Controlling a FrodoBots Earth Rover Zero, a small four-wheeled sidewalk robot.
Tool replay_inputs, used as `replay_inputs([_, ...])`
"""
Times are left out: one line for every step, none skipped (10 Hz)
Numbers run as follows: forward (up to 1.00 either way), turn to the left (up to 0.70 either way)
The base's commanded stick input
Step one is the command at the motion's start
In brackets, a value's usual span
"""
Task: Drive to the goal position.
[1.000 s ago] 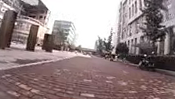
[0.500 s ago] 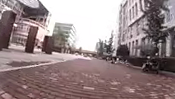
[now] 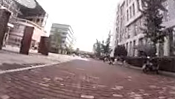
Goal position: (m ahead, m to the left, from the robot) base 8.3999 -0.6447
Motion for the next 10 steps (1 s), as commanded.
replay_inputs([0.70, 0.00])
replay_inputs([0.70, 0.00])
replay_inputs([0.70, 0.00])
replay_inputs([0.70, 0.00])
replay_inputs([0.70, 0.00])
replay_inputs([0.70, 0.00])
replay_inputs([0.70, 0.00])
replay_inputs([0.70, 0.00])
replay_inputs([0.70, 0.00])
replay_inputs([0.70, 0.00])
